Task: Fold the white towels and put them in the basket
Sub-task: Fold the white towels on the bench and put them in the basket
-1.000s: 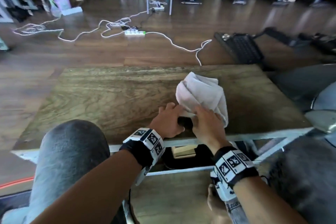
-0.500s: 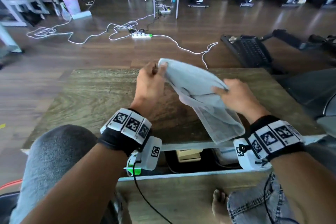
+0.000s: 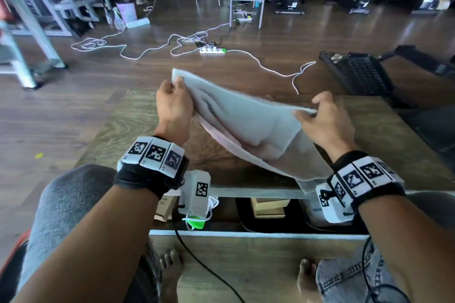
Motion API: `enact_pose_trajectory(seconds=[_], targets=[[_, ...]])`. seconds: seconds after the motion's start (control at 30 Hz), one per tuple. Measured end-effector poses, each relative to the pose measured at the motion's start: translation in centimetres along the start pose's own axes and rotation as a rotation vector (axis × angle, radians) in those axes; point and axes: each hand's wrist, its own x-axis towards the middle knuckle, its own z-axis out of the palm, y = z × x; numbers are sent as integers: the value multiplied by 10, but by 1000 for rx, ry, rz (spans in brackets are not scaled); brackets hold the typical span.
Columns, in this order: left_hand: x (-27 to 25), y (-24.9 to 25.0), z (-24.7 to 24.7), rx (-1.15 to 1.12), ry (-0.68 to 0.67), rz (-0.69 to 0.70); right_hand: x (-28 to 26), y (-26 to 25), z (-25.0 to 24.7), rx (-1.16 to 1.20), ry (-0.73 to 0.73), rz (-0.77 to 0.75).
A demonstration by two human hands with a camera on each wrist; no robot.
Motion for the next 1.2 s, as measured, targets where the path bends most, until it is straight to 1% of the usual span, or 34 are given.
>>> enact_pose_trajectory(seconds=[0.07,0.13,0.17,0.2,0.23,0.27,0.33,0.43,0.47,0.5,0.53,0.6,0.63,0.67,0.73,0.77,0.8,0.87,0.93,1.0,1.07,1.13,1.2], targets=[[2,-4,-12,-123,1,-141,-3,8,9,-77,-242,81],[0,-8,-20,-239,-8,-221,-11,15,15,-196,-497,99],[-3,-11,-23,-273,-15,-228,-15,18,18,-271,-598,94],[-5,-14,-25,-256,-21,-212,-20,21,20,-343,-682,88],[-7,-17,-26,-191,-40,-186,-25,22,22,-414,-749,76],[-9,-21,-26,-69,-69,-150,-29,22,24,-484,-785,47],[-18,-25,-23,182,-176,-76,-36,24,26,-599,-760,-31],[-39,-29,-13,598,-411,81,-35,25,25,-540,-653,-125],[-48,-32,-10,715,-490,146,-34,24,25,-481,-633,-144],[-57,-37,-6,794,-564,221,-32,23,28,-398,-620,-161],[-67,-41,-2,863,-635,266,-30,20,29,-287,-607,-186],[-86,-52,5,1007,-775,297,-29,9,33,-28,-554,-253],[-91,-58,9,1067,-823,301,-31,0,33,87,-513,-285],[-94,-61,13,1086,-828,313,-33,-8,31,195,-483,-294],[-88,-65,17,985,-756,370,-37,-23,21,353,-457,-306],[-82,-65,17,906,-710,387,-37,-24,18,384,-455,-325],[-76,-63,18,846,-670,375,-37,-24,14,400,-459,-349],[-68,-56,18,783,-596,362,-34,-19,9,375,-470,-363],[-65,-45,20,752,-499,428,-30,-15,4,299,-464,-359],[-60,-34,21,725,-390,459,-24,-9,4,165,-384,-355],[-52,-26,21,662,-243,453,-18,-1,5,30,-243,-336],[-43,-22,16,627,-111,444,-16,5,4,17,-153,-244],[-37,-18,11,611,-33,414,-12,9,4,68,-137,-156]])
